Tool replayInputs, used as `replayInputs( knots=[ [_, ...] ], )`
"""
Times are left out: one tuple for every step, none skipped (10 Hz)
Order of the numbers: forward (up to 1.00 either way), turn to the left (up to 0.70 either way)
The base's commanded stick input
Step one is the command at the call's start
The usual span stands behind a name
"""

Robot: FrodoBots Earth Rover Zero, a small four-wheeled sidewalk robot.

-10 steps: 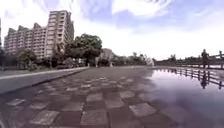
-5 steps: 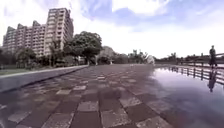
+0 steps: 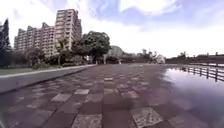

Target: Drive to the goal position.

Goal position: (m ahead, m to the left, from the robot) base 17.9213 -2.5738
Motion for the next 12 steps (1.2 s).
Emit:
replayInputs(
  knots=[
    [1.0, 0.0],
    [1.0, 0.0],
    [1.0, 0.0],
    [1.0, 0.0],
    [1.0, 0.0],
    [1.0, 0.0],
    [1.0, 0.0],
    [1.0, 0.0],
    [1.0, 0.0],
    [1.0, 0.0],
    [1.0, 0.0],
    [1.0, 0.0]
  ],
)
